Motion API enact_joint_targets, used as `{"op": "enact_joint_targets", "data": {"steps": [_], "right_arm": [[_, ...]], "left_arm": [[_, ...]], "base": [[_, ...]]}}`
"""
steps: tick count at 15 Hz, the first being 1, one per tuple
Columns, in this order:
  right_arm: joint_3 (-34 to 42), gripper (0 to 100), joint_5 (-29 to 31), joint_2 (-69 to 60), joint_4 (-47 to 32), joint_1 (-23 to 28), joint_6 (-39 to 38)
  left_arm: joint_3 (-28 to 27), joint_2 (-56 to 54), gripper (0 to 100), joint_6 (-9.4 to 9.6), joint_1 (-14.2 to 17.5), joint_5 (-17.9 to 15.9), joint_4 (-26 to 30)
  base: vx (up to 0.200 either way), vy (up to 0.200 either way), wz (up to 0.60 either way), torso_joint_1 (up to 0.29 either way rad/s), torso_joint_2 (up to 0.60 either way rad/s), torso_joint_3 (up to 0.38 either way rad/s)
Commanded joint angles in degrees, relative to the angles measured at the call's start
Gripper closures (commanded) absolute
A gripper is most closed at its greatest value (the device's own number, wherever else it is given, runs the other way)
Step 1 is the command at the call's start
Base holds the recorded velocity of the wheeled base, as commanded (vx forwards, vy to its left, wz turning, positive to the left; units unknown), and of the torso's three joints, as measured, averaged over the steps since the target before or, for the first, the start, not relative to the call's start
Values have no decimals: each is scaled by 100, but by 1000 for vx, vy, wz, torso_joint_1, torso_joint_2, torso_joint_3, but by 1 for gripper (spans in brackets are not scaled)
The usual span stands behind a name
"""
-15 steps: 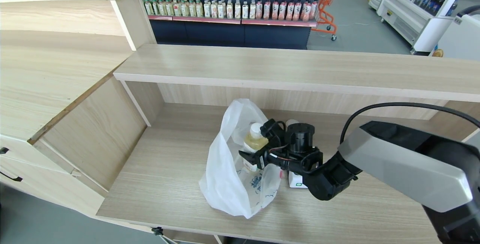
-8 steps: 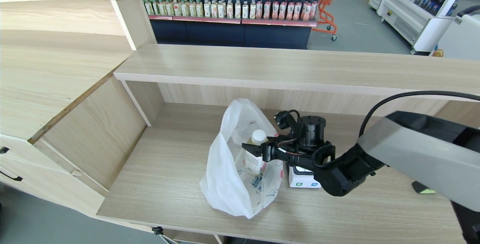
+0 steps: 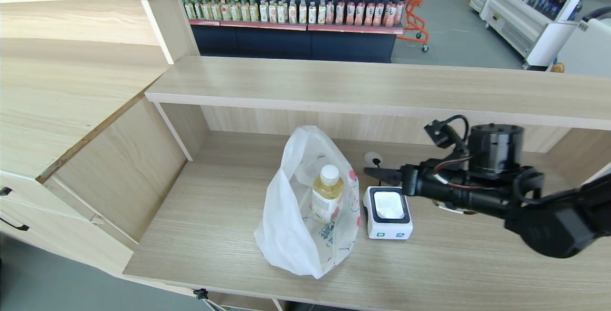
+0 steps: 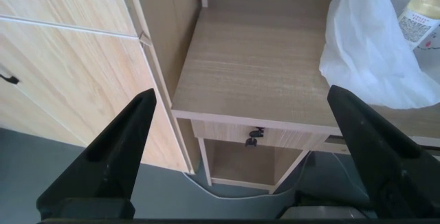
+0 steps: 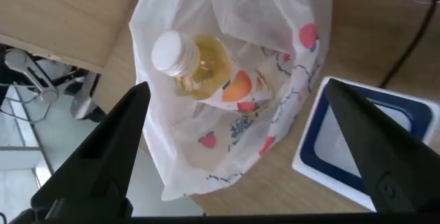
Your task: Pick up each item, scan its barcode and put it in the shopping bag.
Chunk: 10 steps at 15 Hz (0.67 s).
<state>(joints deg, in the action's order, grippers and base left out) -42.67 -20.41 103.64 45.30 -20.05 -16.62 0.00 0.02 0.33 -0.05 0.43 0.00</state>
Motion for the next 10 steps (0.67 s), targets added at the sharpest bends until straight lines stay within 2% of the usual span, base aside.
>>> {"op": "enact_joint_targets", "data": {"steps": [1,2,5,9,10], "right_arm": [[233,0,-25,-2050,-1928,1162,651],[162,0,-60,-2305,-2482,1469,862],[417,0,-236,-2683,-2632,1988,906],[769,0,-288,-2955,-2632,2058,888],[821,0,-288,-3008,-2649,2058,888]], "left_arm": [[0,-2,0,2,-4,1,0],[0,-2,0,2,5,1,0],[0,6,0,2,5,1,0],[0,6,0,-42,-4,1,0],[0,-2,0,-24,-4,10,0]], "base": [[0,0,0,0,0,0],[0,0,0,0,0,0],[0,0,0,0,0,0],[0,0,0,0,0,0],[0,-200,0,2,2,-2]]}}
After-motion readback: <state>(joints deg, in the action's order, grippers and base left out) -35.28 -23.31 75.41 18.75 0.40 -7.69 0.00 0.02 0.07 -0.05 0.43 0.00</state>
